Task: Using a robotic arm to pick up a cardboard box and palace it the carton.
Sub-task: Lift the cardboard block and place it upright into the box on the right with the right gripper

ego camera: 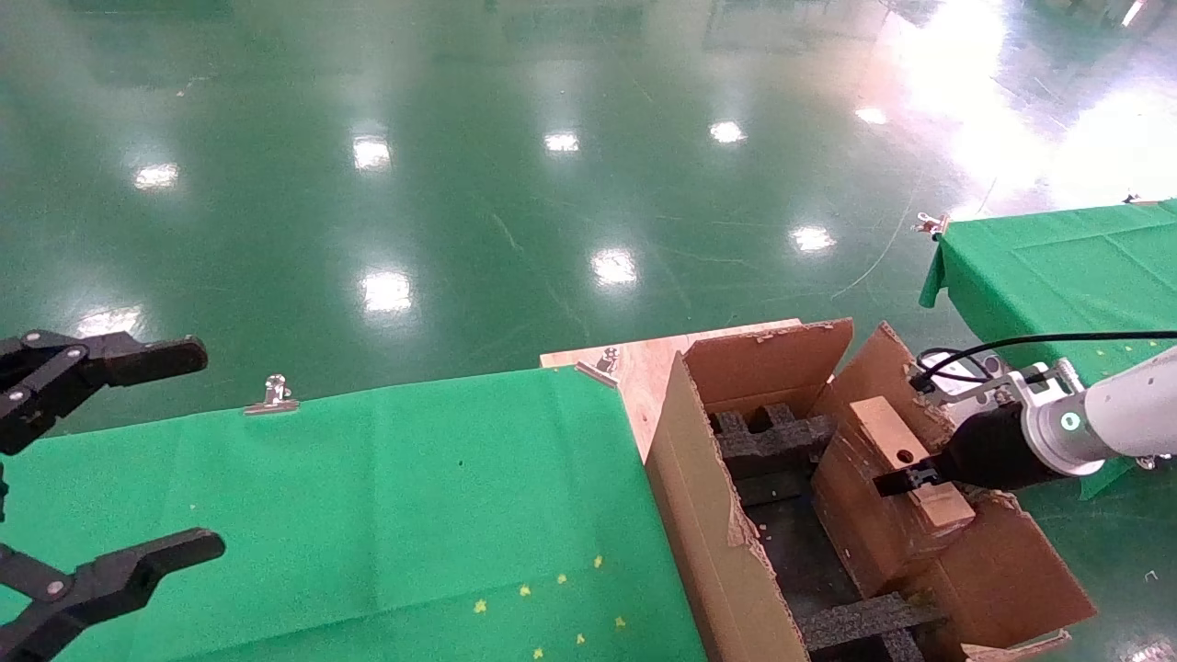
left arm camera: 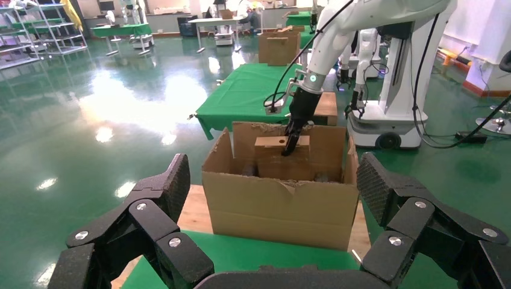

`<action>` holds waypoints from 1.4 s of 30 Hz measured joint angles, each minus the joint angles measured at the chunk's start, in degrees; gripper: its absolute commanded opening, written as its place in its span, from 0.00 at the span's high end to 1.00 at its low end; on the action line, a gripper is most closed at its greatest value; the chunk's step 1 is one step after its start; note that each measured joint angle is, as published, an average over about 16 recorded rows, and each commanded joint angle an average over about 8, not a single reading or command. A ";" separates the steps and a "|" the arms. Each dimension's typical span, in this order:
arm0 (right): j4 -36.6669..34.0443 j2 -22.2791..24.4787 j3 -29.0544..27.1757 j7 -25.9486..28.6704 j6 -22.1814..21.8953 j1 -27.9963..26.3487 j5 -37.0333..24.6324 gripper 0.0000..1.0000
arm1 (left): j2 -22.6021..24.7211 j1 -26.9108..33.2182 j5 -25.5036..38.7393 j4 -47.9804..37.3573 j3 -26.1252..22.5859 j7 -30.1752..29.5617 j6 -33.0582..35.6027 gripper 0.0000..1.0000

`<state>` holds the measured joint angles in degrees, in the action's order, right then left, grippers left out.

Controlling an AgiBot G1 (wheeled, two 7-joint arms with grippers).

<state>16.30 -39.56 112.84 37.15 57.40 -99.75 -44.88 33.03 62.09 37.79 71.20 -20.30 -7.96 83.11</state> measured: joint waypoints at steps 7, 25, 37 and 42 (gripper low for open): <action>-3.38 -2.20 -0.56 -0.74 -0.16 2.83 1.19 1.00 | 0.00 0.00 0.00 0.00 0.00 0.00 0.00 0.00; -10.54 -8.31 -0.77 -3.25 -1.82 8.68 1.68 1.00 | 0.00 0.00 0.00 0.00 0.00 0.00 0.00 0.00; -13.17 -10.78 -0.47 -4.81 -2.46 10.77 1.23 0.77 | 0.00 0.00 -0.01 -0.01 0.00 0.00 -0.01 0.00; -13.57 -11.20 -0.44 -5.26 -2.48 11.08 1.17 0.14 | 0.00 -0.01 -0.01 -0.01 0.00 0.00 -0.01 0.00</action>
<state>2.73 -50.75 112.40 31.90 54.91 -88.68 -43.71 33.03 62.08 37.79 71.19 -20.30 -7.95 83.10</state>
